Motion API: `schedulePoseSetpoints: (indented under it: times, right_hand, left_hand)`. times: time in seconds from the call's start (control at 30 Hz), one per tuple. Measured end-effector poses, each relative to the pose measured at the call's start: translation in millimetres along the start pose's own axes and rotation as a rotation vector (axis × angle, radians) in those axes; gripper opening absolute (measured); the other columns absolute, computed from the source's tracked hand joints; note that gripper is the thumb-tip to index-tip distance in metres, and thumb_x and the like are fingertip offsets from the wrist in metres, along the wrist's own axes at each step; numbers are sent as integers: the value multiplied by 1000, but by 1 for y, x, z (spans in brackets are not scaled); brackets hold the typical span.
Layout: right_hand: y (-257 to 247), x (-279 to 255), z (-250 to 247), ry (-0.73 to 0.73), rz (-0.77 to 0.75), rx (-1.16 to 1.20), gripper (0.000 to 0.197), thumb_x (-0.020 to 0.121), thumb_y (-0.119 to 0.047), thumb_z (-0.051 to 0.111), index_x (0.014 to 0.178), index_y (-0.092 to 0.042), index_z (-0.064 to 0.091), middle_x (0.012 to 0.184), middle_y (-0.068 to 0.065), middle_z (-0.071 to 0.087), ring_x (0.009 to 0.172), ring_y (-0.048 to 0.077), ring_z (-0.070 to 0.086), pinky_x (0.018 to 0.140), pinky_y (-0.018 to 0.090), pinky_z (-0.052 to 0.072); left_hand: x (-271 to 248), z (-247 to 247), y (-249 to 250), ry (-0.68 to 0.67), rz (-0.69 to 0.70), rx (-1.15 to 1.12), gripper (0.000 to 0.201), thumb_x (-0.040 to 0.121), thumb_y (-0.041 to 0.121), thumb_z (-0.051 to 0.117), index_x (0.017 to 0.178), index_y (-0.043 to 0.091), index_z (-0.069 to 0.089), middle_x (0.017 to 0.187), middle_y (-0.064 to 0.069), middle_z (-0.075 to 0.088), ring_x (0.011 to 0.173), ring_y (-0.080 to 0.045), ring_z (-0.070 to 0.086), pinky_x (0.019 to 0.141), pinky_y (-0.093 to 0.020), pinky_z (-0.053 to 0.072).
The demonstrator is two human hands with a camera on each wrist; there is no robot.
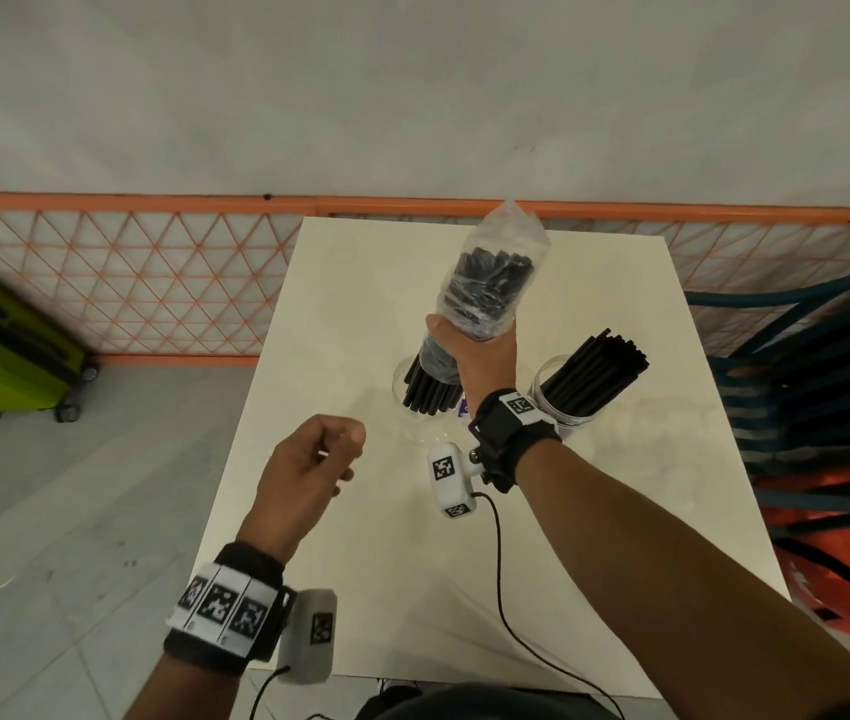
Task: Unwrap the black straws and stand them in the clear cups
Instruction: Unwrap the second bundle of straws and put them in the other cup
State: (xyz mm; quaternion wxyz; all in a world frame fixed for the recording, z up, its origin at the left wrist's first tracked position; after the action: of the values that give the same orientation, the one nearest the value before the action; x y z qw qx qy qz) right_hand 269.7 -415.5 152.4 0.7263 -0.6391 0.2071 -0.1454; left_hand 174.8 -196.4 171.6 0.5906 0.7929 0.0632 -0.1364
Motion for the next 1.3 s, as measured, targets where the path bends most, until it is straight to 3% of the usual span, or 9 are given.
schedulePoseSetpoints:
  times: [0.2, 0.3, 0.37, 0.5, 0.67, 0.77, 0.93, 1.1, 1.3]
  right_hand:
    - [6, -2, -10, -62, -1, 49, 53, 75, -2, 81, 120, -5, 53, 103, 1, 70, 88, 6, 69, 77, 22, 56]
    - [8, -1, -10, -84, -12, 65, 45, 79, 6, 75, 115, -2, 50, 92, -4, 66, 73, -5, 67, 65, 13, 53]
    - [6, 1, -6, -76, -19, 44, 51, 78, 3, 77, 121, -3, 49, 97, -4, 66, 78, -5, 67, 70, 16, 55]
    - [-1, 2, 7, -86, -42, -7, 70, 67, -23, 87, 125, -18, 50, 116, -2, 67, 103, 10, 67, 96, 42, 54]
    - [14, -3, 6, -124, -4, -67, 79, 57, -33, 93, 123, -22, 51, 116, 1, 69, 105, 20, 67, 92, 49, 55]
    - [26, -9, -5, -137, 43, -98, 79, 55, -33, 94, 121, -24, 51, 114, 1, 69, 104, 20, 67, 91, 47, 56]
    - [18, -8, -21, -89, 9, -60, 59, 77, -29, 81, 125, -16, 49, 111, -8, 66, 94, -7, 65, 87, 25, 56]
    - [4, -8, -27, -174, 1, -105, 46, 87, -56, 60, 127, -37, 52, 121, -9, 65, 116, 12, 61, 101, 38, 50]
    - [-11, -8, -29, -176, 85, -83, 62, 92, -61, 44, 144, -27, 43, 147, -1, 49, 135, 16, 43, 115, 37, 31]
  left_hand:
    - [-38, -15, -50, -9, -89, 46, 27, 84, 53, 67, 95, 29, 69, 90, 0, 71, 71, -12, 66, 66, -31, 51]
    - [-47, -16, -67, -1, -135, 73, 11, 90, 43, 67, 91, 32, 69, 90, -3, 71, 73, -17, 67, 66, -32, 51]
    - [-52, -14, -75, -9, -148, 70, 7, 91, 38, 66, 88, 32, 69, 90, -4, 71, 72, -16, 66, 66, -31, 51]
    - [-55, -9, -80, -18, -147, 85, 6, 92, 36, 67, 88, 33, 69, 90, -6, 72, 69, -13, 67, 65, -29, 50]
    - [-57, -1, -85, -44, -127, 126, 4, 92, 36, 67, 91, 34, 69, 86, -1, 71, 69, -11, 68, 66, -27, 51]
    - [-57, 1, -86, -55, -129, 131, 3, 92, 35, 67, 92, 34, 69, 84, 3, 70, 68, -11, 67, 65, -25, 50]
    - [-60, 3, -93, -61, -140, 153, 2, 92, 35, 67, 92, 36, 69, 84, 4, 71, 68, -12, 68, 65, -25, 50]
    - [-64, 8, -97, -93, -152, 179, 4, 91, 36, 67, 92, 40, 68, 82, 14, 70, 68, -11, 68, 66, -26, 51]
    - [-62, 14, -96, -117, -133, 186, 4, 91, 37, 67, 92, 40, 67, 81, 17, 70, 66, -10, 67, 66, -27, 52]
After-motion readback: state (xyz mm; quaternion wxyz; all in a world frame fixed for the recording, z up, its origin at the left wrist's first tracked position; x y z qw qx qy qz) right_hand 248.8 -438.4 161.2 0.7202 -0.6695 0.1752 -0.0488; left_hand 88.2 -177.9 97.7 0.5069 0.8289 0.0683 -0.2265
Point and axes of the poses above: each hand's wrist, its own x-axis towards the middle knuckle, its own z-axis out of the palm, y = z × x, the point moved 2 cm from there along x, towards the middle knuckle
